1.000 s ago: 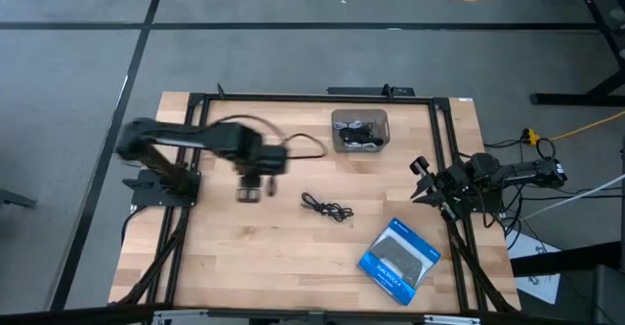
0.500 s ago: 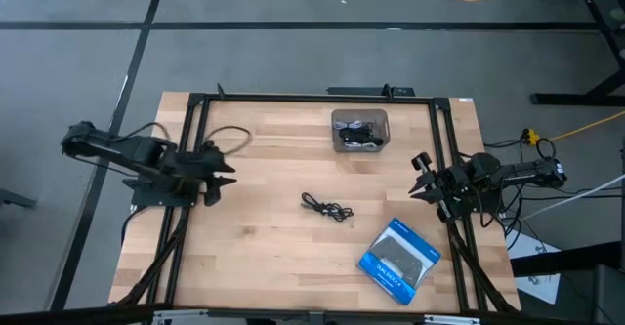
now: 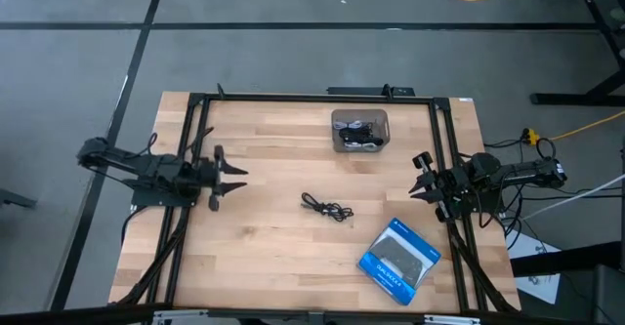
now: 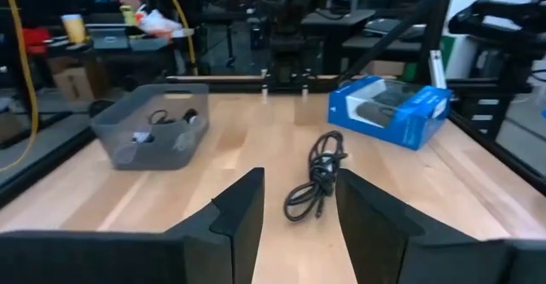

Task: Pick and place USB-C Cables
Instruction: Put the black charger cable into the black bin

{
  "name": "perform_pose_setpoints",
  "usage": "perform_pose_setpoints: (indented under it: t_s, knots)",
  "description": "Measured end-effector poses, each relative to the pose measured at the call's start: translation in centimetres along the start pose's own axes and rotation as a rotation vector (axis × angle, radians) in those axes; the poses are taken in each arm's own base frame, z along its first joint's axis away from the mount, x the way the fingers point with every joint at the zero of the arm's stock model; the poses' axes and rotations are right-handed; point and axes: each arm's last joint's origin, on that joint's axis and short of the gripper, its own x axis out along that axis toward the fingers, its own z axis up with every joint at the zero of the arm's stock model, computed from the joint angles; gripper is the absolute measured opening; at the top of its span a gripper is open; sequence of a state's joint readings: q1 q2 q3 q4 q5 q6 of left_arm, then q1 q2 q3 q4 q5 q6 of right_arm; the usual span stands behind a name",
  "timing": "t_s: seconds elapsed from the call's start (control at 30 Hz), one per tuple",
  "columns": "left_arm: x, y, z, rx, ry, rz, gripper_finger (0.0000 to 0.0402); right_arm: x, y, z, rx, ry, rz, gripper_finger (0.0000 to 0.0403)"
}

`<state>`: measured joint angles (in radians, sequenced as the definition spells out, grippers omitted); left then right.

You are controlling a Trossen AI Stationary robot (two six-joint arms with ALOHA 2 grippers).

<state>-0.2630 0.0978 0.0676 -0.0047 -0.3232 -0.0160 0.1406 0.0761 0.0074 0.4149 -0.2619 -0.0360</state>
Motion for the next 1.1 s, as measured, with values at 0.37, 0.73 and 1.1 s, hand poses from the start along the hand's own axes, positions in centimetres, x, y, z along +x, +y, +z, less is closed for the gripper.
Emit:
perform_pose_setpoints:
  t_s: [0.37, 0.73, 1.1]
  knots:
    - [-0.1, -0.3, -0.9, 0.174, -0.062, -0.096, 0.0138, 0.0, 0.0, 0.0, -0.003, 0.0, 0.0, 0.0045]
    - [0.1, -0.5, -1.4, 0.189, -0.016, -0.156, 0.0138, 0.0, 0.0, 0.0, 0.004, 0.0, 0.0, 0.0045]
    - [0.1, -0.5, -1.4, 0.177, -0.014, -0.157, 0.0138, 0.0, 0.0, -0.1, -0.017, 0.006, 0.001, 0.0045]
